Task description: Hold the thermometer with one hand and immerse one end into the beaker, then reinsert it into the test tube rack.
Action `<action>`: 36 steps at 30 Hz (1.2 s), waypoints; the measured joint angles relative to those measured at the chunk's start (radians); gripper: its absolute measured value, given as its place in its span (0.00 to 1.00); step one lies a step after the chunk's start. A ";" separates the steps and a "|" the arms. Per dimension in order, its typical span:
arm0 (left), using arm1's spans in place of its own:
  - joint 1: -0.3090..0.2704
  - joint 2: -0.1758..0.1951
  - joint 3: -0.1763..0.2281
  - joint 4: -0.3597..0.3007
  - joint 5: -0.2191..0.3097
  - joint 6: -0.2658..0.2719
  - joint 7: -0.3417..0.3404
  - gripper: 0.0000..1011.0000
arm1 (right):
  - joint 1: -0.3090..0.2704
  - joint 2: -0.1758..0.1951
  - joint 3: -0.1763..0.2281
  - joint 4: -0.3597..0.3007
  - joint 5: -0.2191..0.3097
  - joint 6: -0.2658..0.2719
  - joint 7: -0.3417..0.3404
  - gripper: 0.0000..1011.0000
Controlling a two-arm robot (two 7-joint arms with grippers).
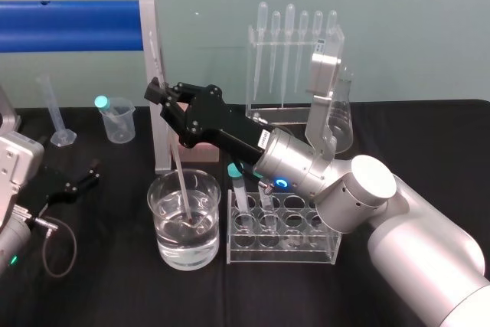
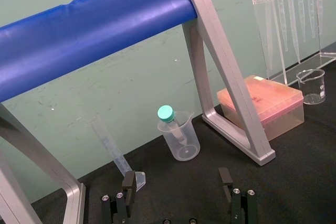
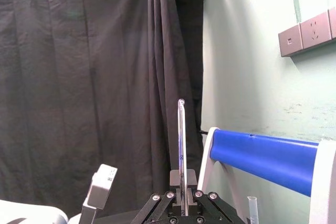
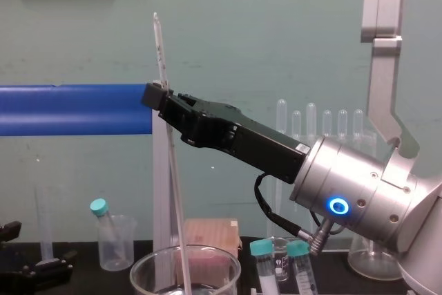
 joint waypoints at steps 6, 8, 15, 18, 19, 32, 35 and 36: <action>0.000 0.000 0.000 0.000 0.000 0.000 0.000 1.00 | 0.000 0.000 0.000 0.000 0.000 0.000 0.000 0.06; 0.000 0.000 0.000 0.000 0.000 0.000 0.000 1.00 | 0.000 0.000 0.000 0.000 0.000 0.000 0.000 0.06; 0.000 0.000 0.000 0.000 0.000 0.000 0.000 1.00 | 0.000 0.000 0.000 0.000 0.000 0.000 0.000 0.06; 0.000 0.000 0.000 0.000 0.000 0.000 0.000 1.00 | 0.000 0.000 0.000 0.000 0.000 0.000 0.000 0.06; 0.000 0.000 0.000 0.000 0.000 0.000 0.000 1.00 | 0.000 0.000 0.000 0.000 0.000 0.000 0.000 0.06; 0.000 0.000 0.000 0.000 0.000 0.000 0.000 1.00 | 0.000 0.000 0.000 0.000 0.000 0.000 0.000 0.06; 0.000 0.000 0.000 0.000 0.000 0.000 0.000 1.00 | 0.000 0.000 0.000 0.000 0.000 0.000 0.000 0.06; 0.000 0.000 0.000 0.000 0.000 0.000 0.000 1.00 | 0.000 0.000 0.000 0.000 0.000 0.000 0.000 0.06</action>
